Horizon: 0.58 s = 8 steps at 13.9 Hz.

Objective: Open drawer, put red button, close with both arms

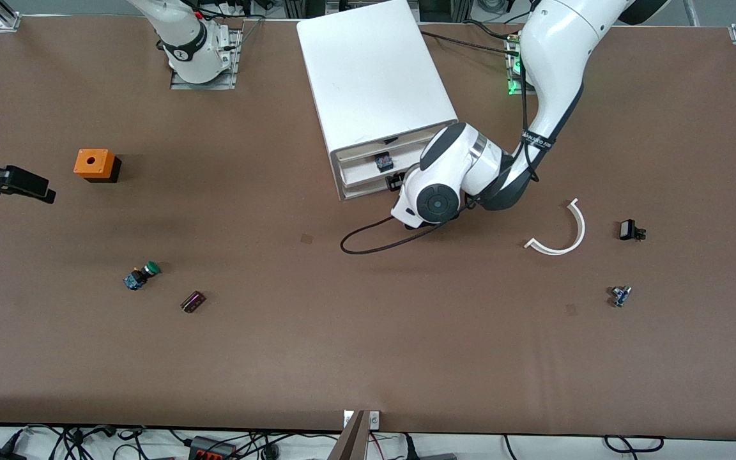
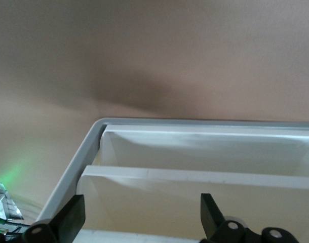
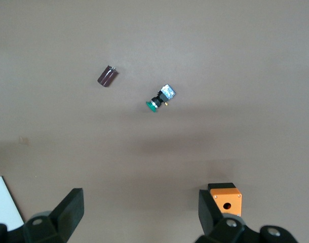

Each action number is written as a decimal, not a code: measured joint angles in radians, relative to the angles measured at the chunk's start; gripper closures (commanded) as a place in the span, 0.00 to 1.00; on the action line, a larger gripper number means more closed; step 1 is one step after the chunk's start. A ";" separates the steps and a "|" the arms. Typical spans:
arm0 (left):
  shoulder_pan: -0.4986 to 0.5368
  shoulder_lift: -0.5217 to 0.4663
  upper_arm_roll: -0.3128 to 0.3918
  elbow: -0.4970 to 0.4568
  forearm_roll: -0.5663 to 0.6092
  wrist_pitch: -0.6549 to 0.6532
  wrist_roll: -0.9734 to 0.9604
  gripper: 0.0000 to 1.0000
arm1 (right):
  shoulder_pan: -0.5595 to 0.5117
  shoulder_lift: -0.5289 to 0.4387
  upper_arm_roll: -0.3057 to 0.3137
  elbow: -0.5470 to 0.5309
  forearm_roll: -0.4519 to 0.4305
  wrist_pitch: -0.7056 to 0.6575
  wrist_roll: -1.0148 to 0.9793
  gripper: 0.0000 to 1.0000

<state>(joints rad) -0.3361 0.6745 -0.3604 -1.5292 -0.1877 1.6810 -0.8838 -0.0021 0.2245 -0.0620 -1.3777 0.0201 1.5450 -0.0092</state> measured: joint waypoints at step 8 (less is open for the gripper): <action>-0.006 -0.001 -0.012 -0.015 0.000 -0.024 0.000 0.00 | 0.000 -0.213 0.002 -0.342 -0.041 0.135 -0.017 0.00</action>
<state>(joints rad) -0.3417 0.6740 -0.3721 -1.5438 -0.1877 1.6573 -0.8838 -0.0022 0.0119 -0.0600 -1.7194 -0.0205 1.6802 -0.0257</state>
